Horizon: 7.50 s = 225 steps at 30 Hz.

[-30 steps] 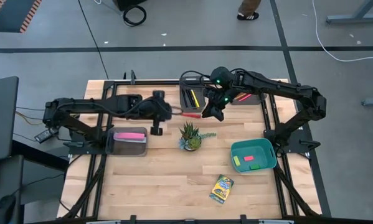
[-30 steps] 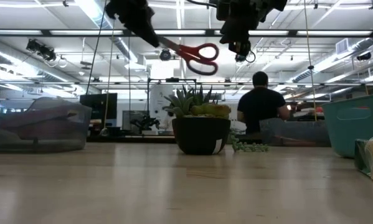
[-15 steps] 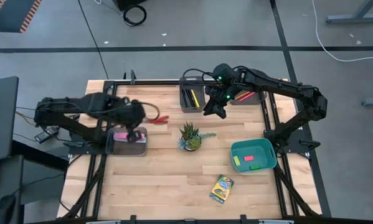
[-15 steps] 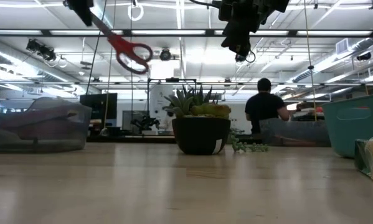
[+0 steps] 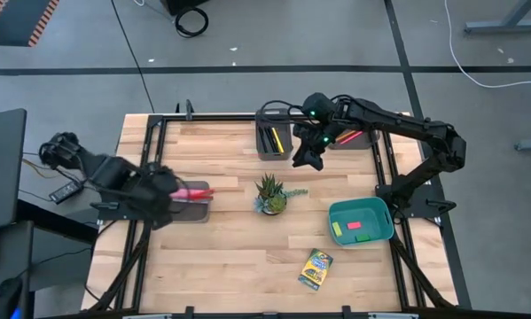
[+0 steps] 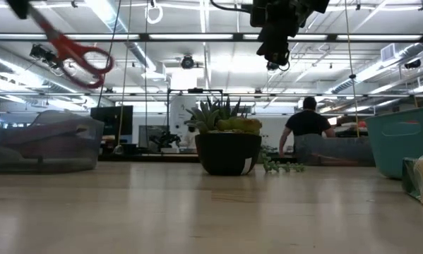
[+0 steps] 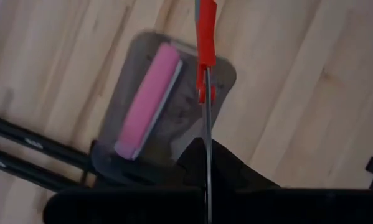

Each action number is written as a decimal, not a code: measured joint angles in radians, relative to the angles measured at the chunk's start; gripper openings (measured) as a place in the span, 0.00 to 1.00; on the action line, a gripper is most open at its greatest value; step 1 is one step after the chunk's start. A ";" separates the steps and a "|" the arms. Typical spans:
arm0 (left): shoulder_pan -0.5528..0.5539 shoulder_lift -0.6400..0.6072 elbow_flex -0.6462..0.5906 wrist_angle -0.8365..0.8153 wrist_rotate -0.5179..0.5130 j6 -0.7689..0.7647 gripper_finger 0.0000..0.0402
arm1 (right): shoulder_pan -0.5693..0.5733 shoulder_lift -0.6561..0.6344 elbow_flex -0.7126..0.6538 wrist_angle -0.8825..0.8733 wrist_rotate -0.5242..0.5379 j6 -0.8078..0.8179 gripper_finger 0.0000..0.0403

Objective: Sort crayons/erasers/pens/pencils in bins
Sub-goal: Put the orange scissor into the bottom black bin, then put the yellow crayon box into the middle left black bin, then put the yellow crayon box into the bottom black bin

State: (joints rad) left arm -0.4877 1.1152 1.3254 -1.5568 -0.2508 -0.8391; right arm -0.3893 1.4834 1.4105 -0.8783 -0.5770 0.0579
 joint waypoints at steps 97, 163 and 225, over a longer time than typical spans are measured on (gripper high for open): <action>0.233 1.077 0.380 1.297 0.398 -0.362 0.40 | 1.086 -0.467 0.000 -0.455 0.831 0.881 0.47; 0.149 1.452 0.749 1.302 0.262 -0.165 0.19 | 1.085 -0.460 0.000 -0.485 0.943 0.756 0.47; 0.183 1.387 0.749 1.085 0.368 -0.429 0.54 | 1.085 -0.460 0.000 -0.519 0.987 0.778 0.47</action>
State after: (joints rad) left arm -0.3043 2.5022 2.0747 -0.4714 0.1168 -1.2682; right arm 0.6960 1.0229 1.4108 -1.3975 0.4098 0.8362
